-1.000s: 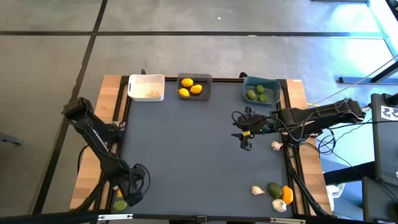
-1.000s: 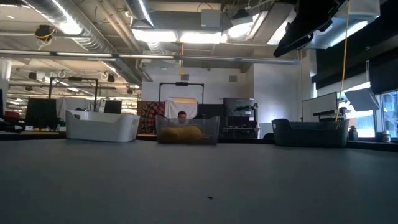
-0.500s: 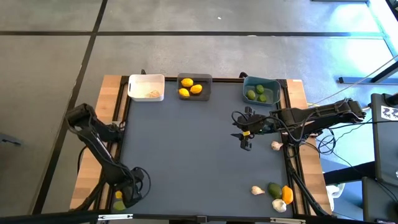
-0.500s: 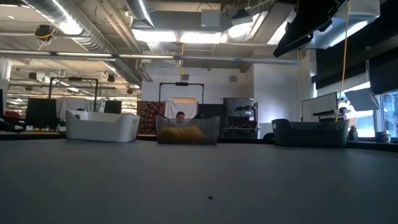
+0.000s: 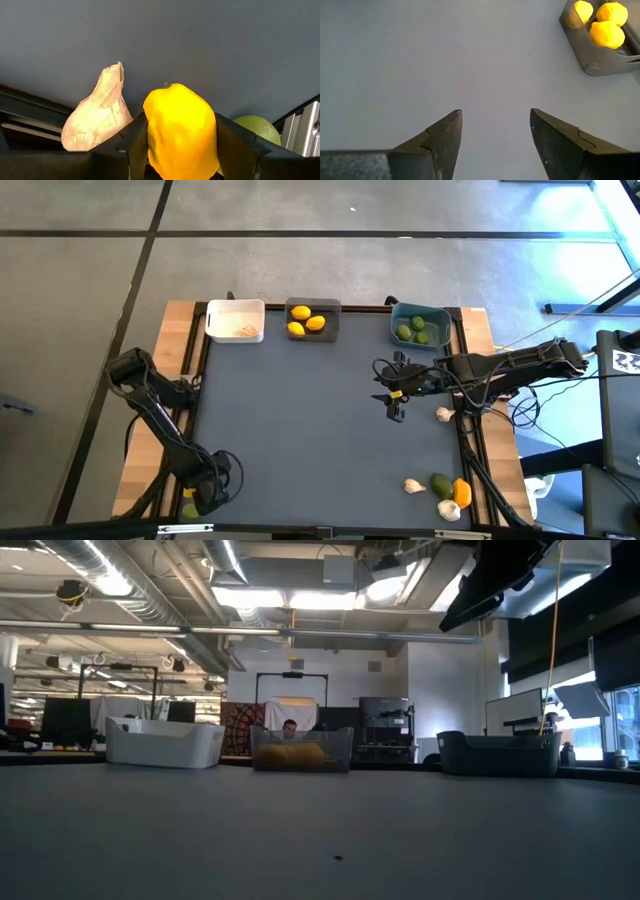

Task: Sort produce into baskets
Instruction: Put the lemon into the black transparent bin, then put the lime into the blue bin

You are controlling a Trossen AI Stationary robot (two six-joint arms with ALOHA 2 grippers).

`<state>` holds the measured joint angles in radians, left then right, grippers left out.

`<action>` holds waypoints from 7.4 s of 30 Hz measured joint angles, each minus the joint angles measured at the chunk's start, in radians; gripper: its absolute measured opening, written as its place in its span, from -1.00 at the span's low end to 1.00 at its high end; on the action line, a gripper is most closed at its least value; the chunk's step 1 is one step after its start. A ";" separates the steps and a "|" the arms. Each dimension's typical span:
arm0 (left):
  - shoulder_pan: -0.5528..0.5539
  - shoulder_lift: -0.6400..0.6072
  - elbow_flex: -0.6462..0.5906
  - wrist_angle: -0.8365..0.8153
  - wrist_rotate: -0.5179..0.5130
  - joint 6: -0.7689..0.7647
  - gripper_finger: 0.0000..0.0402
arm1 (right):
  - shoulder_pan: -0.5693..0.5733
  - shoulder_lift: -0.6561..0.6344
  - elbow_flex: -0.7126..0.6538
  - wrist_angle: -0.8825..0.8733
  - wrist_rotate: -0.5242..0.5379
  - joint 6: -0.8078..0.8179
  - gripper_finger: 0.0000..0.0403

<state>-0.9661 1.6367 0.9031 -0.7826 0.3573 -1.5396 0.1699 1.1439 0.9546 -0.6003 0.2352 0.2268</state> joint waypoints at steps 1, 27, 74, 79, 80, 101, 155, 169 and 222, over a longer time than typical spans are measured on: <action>0.000 0.000 0.000 0.001 0.000 0.004 -0.11 | 0.000 0.000 0.000 0.000 0.000 0.000 0.15; 0.166 -0.245 0.019 -0.063 -0.162 0.140 -0.08 | 0.000 0.000 0.000 0.000 0.000 0.000 0.15; 1.061 -0.349 0.019 0.306 -0.821 1.154 -0.07 | 0.000 0.000 0.000 0.005 0.012 0.003 0.15; 1.153 -0.290 0.019 0.424 -0.820 1.192 -0.07 | 0.000 0.000 -0.001 0.003 0.012 0.003 0.15; 1.168 -0.277 0.019 0.441 -0.820 1.207 -0.07 | 0.000 0.000 -0.001 0.004 0.012 0.003 0.15; 1.433 0.020 0.019 0.827 -0.819 1.390 -0.07 | 0.000 0.000 -0.001 0.009 0.032 0.004 0.15; 0.848 -0.216 0.019 0.636 -0.778 1.242 0.44 | 0.471 0.000 0.000 -0.220 -0.229 0.847 0.15; 0.833 -0.215 0.019 0.634 -0.780 1.265 0.44 | 0.684 0.025 0.000 -0.292 -0.195 1.313 0.36; 0.833 -0.215 0.019 0.634 -0.780 1.258 0.44 | 0.844 0.465 0.000 -0.263 -0.401 1.469 0.26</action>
<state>-0.1333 1.4220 0.9222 -0.1482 -0.4225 -0.2813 1.0142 1.6093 0.9546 -0.8635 -0.1655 1.6963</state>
